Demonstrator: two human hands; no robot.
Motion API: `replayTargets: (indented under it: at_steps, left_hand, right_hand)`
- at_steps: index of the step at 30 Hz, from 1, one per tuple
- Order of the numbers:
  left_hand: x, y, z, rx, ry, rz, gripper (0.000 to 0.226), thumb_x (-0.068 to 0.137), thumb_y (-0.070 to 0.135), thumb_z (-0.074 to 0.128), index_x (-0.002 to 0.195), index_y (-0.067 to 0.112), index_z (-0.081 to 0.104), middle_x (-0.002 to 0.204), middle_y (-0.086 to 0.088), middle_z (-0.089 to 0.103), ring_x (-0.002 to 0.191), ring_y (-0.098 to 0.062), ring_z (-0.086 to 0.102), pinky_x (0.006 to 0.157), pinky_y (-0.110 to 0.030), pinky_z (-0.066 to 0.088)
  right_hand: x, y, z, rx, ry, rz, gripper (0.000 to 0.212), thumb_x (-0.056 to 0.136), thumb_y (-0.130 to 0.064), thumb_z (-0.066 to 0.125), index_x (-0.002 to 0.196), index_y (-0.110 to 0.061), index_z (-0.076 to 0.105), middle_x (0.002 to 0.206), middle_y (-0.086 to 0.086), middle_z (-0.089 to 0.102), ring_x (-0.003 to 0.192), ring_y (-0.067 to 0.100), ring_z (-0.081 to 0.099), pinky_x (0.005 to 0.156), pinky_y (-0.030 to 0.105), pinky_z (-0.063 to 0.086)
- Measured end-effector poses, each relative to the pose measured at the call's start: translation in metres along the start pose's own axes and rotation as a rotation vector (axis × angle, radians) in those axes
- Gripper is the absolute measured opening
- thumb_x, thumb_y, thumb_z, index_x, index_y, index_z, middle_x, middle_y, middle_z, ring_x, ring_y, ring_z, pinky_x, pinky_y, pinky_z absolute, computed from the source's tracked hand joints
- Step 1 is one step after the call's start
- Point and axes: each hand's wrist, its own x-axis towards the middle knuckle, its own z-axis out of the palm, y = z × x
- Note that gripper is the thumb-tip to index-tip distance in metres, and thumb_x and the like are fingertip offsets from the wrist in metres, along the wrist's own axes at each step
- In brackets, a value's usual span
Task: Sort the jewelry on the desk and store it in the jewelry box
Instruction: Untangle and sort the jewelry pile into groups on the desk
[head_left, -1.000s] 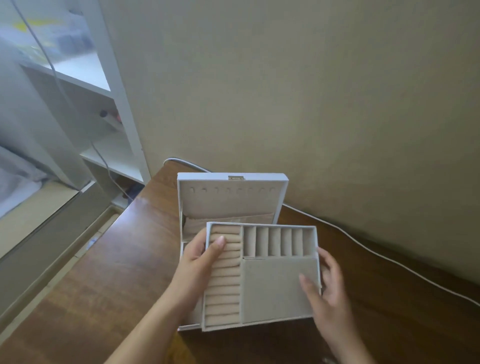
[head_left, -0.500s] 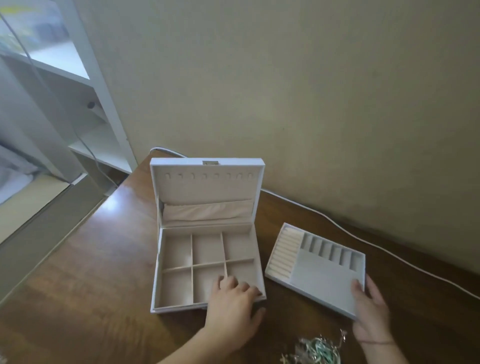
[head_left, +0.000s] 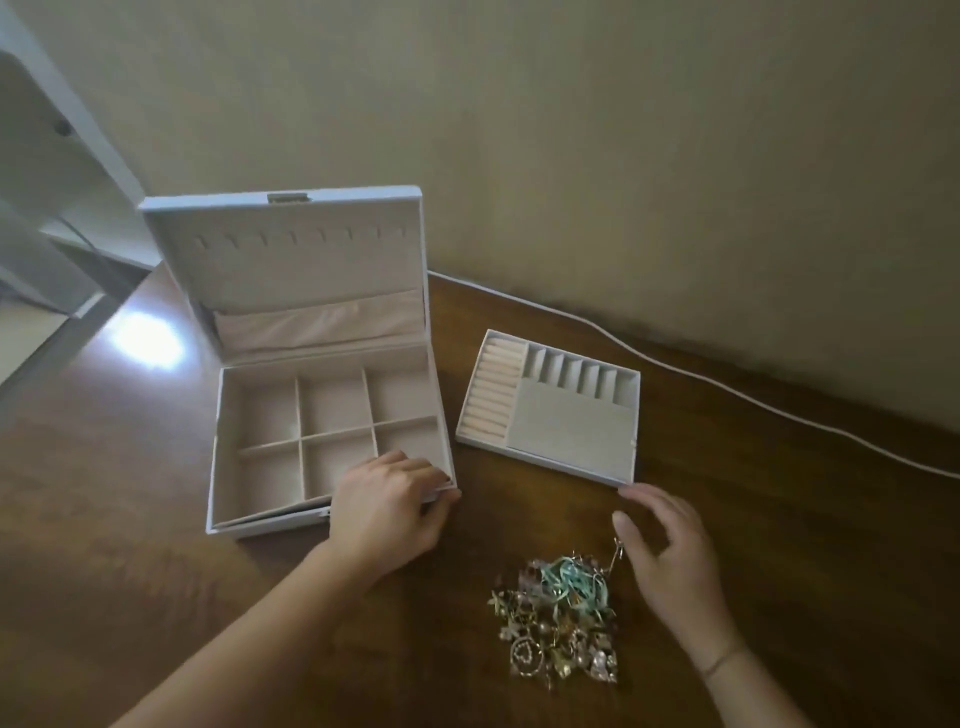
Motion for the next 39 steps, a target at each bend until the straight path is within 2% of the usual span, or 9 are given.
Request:
replayTargets:
  at_steps: [3, 7, 12, 18, 22, 29, 33, 36, 39]
  left_hand:
    - [0.007, 0.013, 0.007, 0.009, 0.011, 0.022, 0.021, 0.085, 0.046, 0.062, 0.081, 0.03, 0.076, 0.081, 0.015, 0.073, 0.072, -0.012, 0.066, 0.053, -0.024, 0.047]
    - [0.009, 0.022, 0.013, 0.012, 0.044, 0.064, 0.028, 0.085, 0.05, 0.059, 0.083, 0.028, 0.075, 0.082, 0.013, 0.073, 0.075, -0.014, 0.066, 0.053, -0.024, 0.046]
    - [-0.013, 0.054, 0.035, -0.153, 0.387, 0.191, 0.021, 0.083, 0.024, 0.068, 0.099, 0.012, 0.074, 0.109, -0.005, 0.07, 0.106, -0.031, 0.06, 0.09, -0.044, 0.047]
    - [-0.023, 0.088, 0.074, -0.357, -0.142, 0.294, 0.051, 0.086, 0.052, 0.056, 0.133, 0.035, 0.05, 0.134, 0.019, 0.049, 0.129, -0.004, 0.037, 0.105, -0.036, 0.039]
    - [-0.026, 0.094, 0.089, -0.343, -0.252, 0.379, 0.075, 0.083, 0.07, 0.05, 0.149, 0.046, 0.023, 0.155, 0.033, 0.016, 0.145, 0.005, 0.013, 0.12, -0.031, 0.017]
    - [-0.034, 0.101, 0.095, -0.531, -0.199, 0.404, 0.078, 0.081, 0.076, 0.046, 0.149, 0.042, 0.031, 0.151, 0.029, 0.032, 0.139, 0.011, 0.026, 0.115, -0.027, 0.033]
    - [-0.024, 0.082, 0.093, -1.104, -0.086, 0.132, 0.064, 0.08, 0.068, 0.047, 0.134, 0.035, 0.055, 0.136, 0.014, 0.058, 0.13, -0.003, 0.05, 0.111, -0.042, 0.04]
    - [-0.025, 0.066, 0.083, -1.138, -0.037, 0.113, 0.062, 0.082, 0.067, 0.043, 0.126, 0.027, 0.063, 0.129, 0.008, 0.064, 0.125, -0.011, 0.056, 0.11, -0.05, 0.04]
    - [-0.032, 0.057, 0.073, -1.096, -0.054, 0.099, 0.06, 0.085, 0.065, 0.042, 0.12, 0.023, 0.066, 0.121, 0.004, 0.068, 0.118, -0.011, 0.061, 0.109, -0.047, 0.043]
  right_hand:
    - [-0.036, 0.018, 0.011, -0.165, -0.098, -0.217, 0.039, 0.085, -0.061, 0.05, 0.113, -0.037, 0.062, 0.125, -0.021, 0.054, 0.125, 0.003, 0.042, 0.104, 0.03, 0.032]
    - [-0.055, 0.04, 0.027, -0.22, 0.036, -0.355, 0.027, 0.085, -0.048, 0.057, 0.097, -0.029, 0.072, 0.118, -0.017, 0.06, 0.122, 0.014, 0.047, 0.103, 0.037, 0.039]
    - [-0.056, 0.052, 0.035, -0.073, 0.206, -0.365, 0.031, 0.088, -0.048, 0.052, 0.089, -0.025, 0.072, 0.106, -0.019, 0.063, 0.114, 0.008, 0.048, 0.104, 0.018, 0.03]
    - [-0.058, 0.064, 0.045, -0.222, 0.292, -0.5, 0.037, 0.086, -0.052, 0.053, 0.106, -0.025, 0.07, 0.114, -0.016, 0.06, 0.112, 0.015, 0.048, 0.097, 0.033, 0.038]
    - [-0.07, 0.066, 0.04, -0.077, 0.347, -0.46, 0.033, 0.086, -0.062, 0.049, 0.106, -0.04, 0.065, 0.111, -0.027, 0.059, 0.117, 0.0, 0.048, 0.1, 0.012, 0.032]
    - [-0.053, 0.063, 0.045, 0.038, 0.061, -0.275, 0.067, 0.077, -0.08, 0.02, 0.138, -0.055, 0.032, 0.141, -0.049, 0.02, 0.133, -0.024, 0.013, 0.108, 0.014, 0.02]
    - [-0.05, 0.052, 0.056, -0.02, -0.01, -0.318, 0.082, 0.077, -0.084, 0.014, 0.147, -0.044, 0.026, 0.154, -0.026, 0.021, 0.142, -0.009, 0.012, 0.119, 0.027, 0.015]
    - [-0.054, 0.037, 0.057, -0.156, -0.081, -0.371, 0.089, 0.071, -0.09, 0.013, 0.145, -0.044, 0.029, 0.157, -0.016, 0.022, 0.146, 0.005, 0.012, 0.12, 0.034, 0.013]
    - [-0.065, 0.02, 0.061, -0.192, -0.195, -0.411, 0.072, 0.078, -0.081, 0.038, 0.142, -0.048, 0.033, 0.155, -0.018, 0.026, 0.146, 0.008, 0.012, 0.119, 0.044, 0.018]
